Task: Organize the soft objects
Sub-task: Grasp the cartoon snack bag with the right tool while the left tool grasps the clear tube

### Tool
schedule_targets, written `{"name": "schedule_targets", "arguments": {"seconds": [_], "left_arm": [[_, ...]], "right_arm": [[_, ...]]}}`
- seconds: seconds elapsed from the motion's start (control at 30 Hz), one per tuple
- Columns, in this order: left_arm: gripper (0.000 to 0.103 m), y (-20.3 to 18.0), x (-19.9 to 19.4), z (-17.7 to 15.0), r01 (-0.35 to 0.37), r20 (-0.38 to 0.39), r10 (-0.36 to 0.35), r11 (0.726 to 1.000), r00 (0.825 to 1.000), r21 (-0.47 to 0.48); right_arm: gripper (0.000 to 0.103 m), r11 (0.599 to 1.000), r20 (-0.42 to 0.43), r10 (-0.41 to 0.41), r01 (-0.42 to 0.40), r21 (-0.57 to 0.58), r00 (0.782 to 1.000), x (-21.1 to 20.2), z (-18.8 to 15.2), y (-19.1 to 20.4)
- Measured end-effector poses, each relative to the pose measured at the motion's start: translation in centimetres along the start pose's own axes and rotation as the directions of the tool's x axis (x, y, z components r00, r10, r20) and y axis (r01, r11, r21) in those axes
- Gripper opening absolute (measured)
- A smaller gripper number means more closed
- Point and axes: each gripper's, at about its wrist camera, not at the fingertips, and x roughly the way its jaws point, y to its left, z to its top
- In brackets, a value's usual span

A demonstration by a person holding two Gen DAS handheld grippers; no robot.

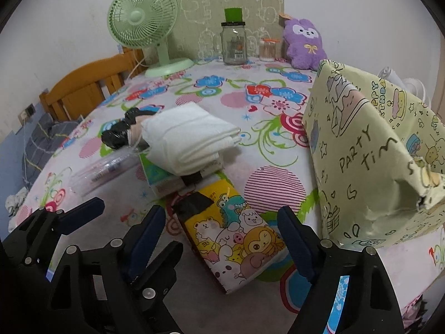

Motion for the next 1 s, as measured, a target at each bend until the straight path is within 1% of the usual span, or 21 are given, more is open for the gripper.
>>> {"name": "schedule_targets", "arguments": {"seconds": [0.2, 0.23, 0.27, 0.3, 0.33, 0.5, 0.73, 1.0], "left_arm": [[0.090, 0.1, 0.3, -0.1, 0.006, -0.008, -0.006, 1.000, 1.000, -0.002], [0.090, 0.1, 0.3, -0.1, 0.005, -0.008, -0.005, 1.000, 1.000, -0.001], [0.090, 0.1, 0.3, -0.1, 0.004, -0.007, -0.004, 1.000, 1.000, 0.000], [0.090, 0.1, 0.3, -0.1, 0.005, -0.008, -0.005, 1.000, 1.000, 0.000], [0.090, 0.1, 0.3, 0.0, 0.005, -0.008, -0.005, 1.000, 1.000, -0.001], [0.090, 0.2, 0.1, 0.1, -0.001, 0.002, 0.001, 1.000, 1.000, -0.006], [0.090, 1.1, -1.2, 0.8, -0.028, 0.035, 0.028, 1.000, 0.999, -0.011], [0.090, 2.4, -2.8, 1.7, -0.060, 0.079, 0.060, 0.998, 0.995, -0.008]], "right_arm": [[0.074, 1.000, -0.021, 0.001, -0.001, -0.013, 1.000, 0.8, 0.1, 0.2], [0.069, 1.000, -0.026, 0.010, -0.010, -0.015, 1.000, 0.9, 0.1, 0.2], [0.068, 1.000, -0.028, 0.009, -0.009, -0.015, 1.000, 0.9, 0.2, 0.2], [0.063, 1.000, -0.028, 0.013, -0.014, -0.017, 1.000, 0.9, 0.2, 0.3], [0.060, 1.000, -0.029, 0.016, -0.016, -0.018, 0.999, 0.8, 0.2, 0.4], [0.051, 0.999, -0.027, 0.036, -0.037, -0.014, 0.999, 0.5, 0.2, 0.6], [0.049, 0.999, 0.014, 0.048, -0.048, -0.013, 0.999, -1.1, 0.8, 1.6], [0.049, 0.998, 0.061, 0.060, -0.058, -0.037, 0.996, -2.6, 2.1, 3.4]]}}
